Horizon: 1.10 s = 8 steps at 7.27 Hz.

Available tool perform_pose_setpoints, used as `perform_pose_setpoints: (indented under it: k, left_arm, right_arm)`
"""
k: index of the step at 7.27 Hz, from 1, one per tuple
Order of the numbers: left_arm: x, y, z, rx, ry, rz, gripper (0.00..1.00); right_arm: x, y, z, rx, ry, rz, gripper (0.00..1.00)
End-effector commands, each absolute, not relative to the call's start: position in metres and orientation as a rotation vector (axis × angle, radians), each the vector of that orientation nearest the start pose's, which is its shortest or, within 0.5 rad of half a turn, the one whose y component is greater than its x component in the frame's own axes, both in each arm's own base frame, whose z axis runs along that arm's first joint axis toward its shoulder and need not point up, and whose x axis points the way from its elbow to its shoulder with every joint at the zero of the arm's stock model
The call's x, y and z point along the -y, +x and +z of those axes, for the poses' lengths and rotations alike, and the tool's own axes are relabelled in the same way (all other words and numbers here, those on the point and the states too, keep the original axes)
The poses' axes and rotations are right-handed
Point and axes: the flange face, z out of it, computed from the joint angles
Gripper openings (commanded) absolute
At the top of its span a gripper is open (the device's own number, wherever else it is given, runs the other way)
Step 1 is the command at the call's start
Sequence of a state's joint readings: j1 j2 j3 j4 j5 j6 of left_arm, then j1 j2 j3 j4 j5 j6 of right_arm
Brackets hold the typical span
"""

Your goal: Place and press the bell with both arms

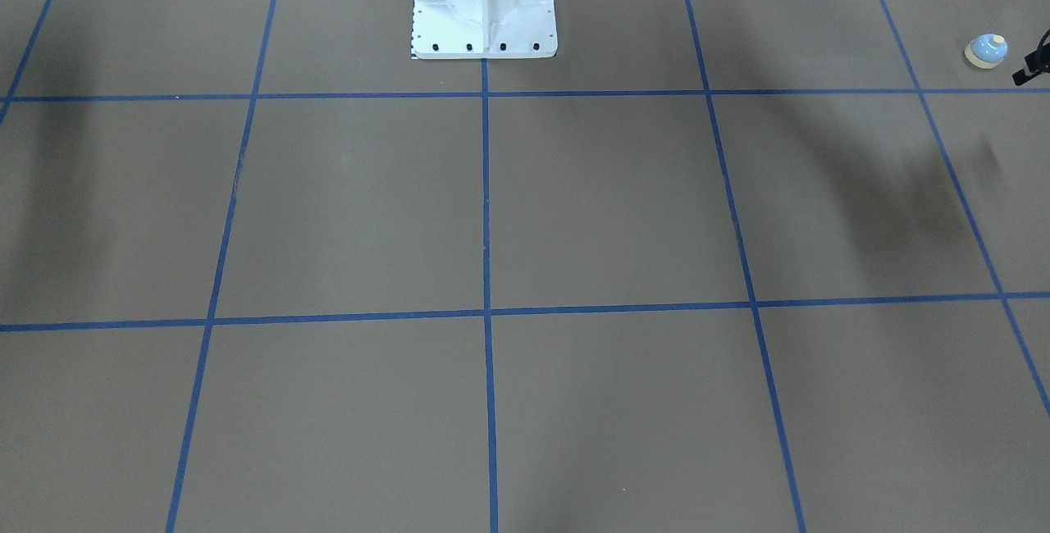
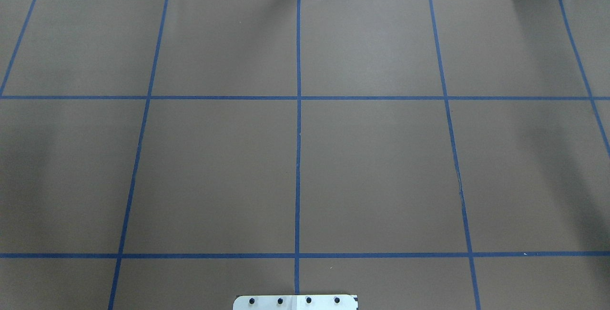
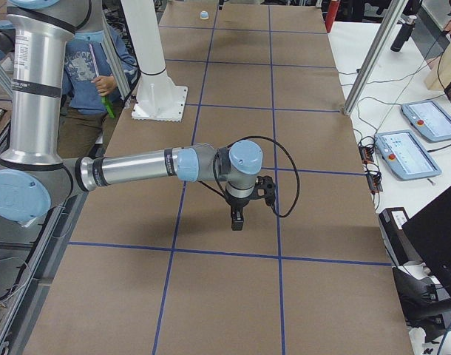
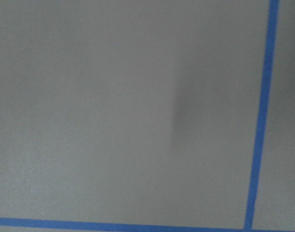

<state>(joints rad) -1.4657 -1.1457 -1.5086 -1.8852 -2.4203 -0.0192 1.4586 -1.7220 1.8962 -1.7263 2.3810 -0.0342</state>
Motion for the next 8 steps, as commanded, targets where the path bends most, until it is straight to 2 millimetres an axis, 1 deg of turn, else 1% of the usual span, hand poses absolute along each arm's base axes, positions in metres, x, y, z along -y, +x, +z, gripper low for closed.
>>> perform_pose_setpoints:
  k: [1, 2, 3, 4, 5, 6, 8]
  left_arm:
    - [0.24, -0.006, 0.841, -0.818, -0.312, 0.091, 1.0]
    - [0.236, 0.0, 0.846, -0.81, -0.337, 0.112, 1.0]
    - [0.222, -0.002, 0.854, -0.803, -0.362, 0.111, 1.0]
    - [0.214, -0.003, 0.857, -0.801, -0.369, 0.113, 1.0]
    - [0.212, -0.002, 0.86, -0.799, -0.377, 0.118, 1.0]
    - [0.209, -0.003, 0.864, -0.797, -0.379, 0.117, 1.0]
    - [0.202, -0.003, 0.875, -0.792, -0.388, 0.125, 1.0]
  right_arm:
    - [0.425, 0.008, 0.579, 0.857, -0.019, -0.153, 1.0]
    - [0.426, 0.007, 0.578, 0.855, -0.017, -0.157, 1.0]
    - [0.426, 0.007, 0.578, 0.855, -0.017, -0.158, 1.0]
    - [0.426, 0.003, 0.578, 0.855, -0.021, -0.167, 1.0]
    - [0.426, -0.002, 0.578, 0.856, -0.024, -0.179, 1.0]
    - [0.426, -0.003, 0.577, 0.857, -0.025, -0.179, 1.0]
    - [0.427, -0.01, 0.577, 0.857, -0.03, -0.195, 1.0]
